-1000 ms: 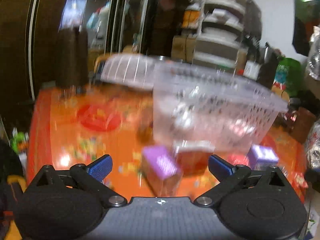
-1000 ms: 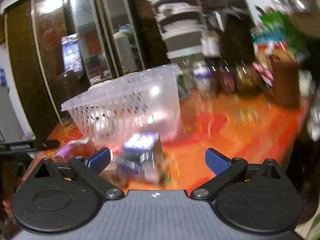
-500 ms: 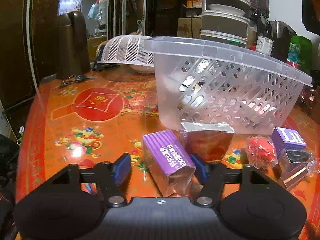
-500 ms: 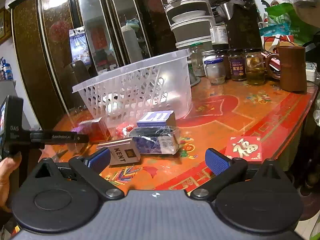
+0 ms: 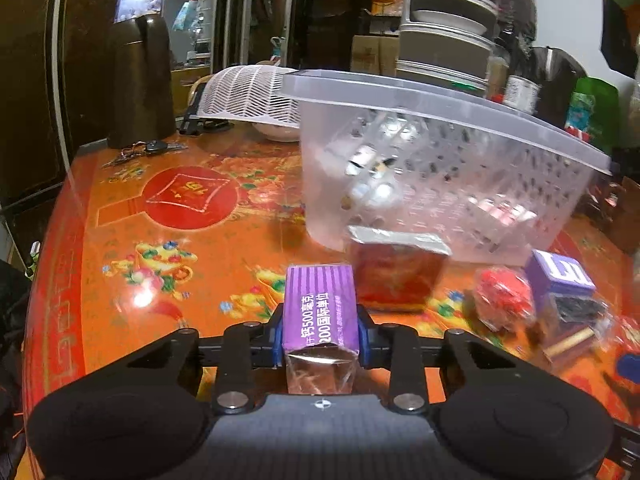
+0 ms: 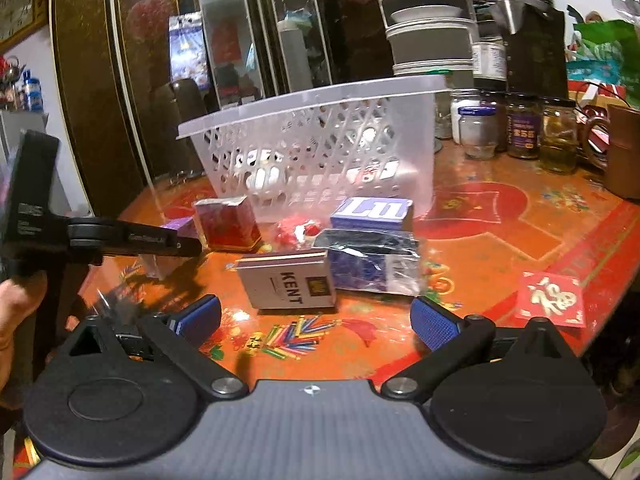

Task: Organize objects
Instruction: 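Grasp the purple box with the left tool while the right tool grasps the KENT pack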

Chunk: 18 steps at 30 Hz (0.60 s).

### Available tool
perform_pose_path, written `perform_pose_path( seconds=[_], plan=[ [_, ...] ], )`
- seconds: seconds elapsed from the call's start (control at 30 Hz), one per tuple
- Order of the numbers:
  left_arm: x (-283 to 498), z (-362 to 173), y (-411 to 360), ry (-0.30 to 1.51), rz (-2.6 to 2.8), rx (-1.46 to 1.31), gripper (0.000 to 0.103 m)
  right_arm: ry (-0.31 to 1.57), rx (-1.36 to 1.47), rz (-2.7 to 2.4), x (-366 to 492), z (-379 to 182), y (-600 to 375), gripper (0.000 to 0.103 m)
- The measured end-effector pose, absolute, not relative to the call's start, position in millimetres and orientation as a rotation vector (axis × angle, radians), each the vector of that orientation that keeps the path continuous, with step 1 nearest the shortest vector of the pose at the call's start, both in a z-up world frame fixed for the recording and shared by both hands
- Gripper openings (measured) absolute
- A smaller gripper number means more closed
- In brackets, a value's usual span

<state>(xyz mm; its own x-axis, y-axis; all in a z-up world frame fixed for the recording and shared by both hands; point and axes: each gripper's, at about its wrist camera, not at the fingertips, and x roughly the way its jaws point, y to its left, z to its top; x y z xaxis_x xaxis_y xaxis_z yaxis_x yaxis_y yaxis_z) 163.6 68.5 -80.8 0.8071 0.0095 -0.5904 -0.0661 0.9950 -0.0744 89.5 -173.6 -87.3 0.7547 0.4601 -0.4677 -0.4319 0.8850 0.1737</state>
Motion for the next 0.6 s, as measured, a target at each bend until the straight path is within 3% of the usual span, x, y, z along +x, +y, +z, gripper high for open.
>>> perform_pose_path(
  seconds=[0.3, 0.5, 0.6],
  plan=[
    [143, -78, 66, 0.586, 0.002, -0.116, 0.036, 0.553, 0.004, 0.511, 105, -83, -147, 0.103],
    [144, -78, 69, 0.584, -0.012, -0.131, 0.036, 0.602, -0.073, 0.502, 116, -84, -134, 0.08],
    [143, -79, 69, 0.587, -0.022, -0.138, 0.036, 0.607, -0.078, 0.5, 118, -83, -133, 0.08]
  ],
)
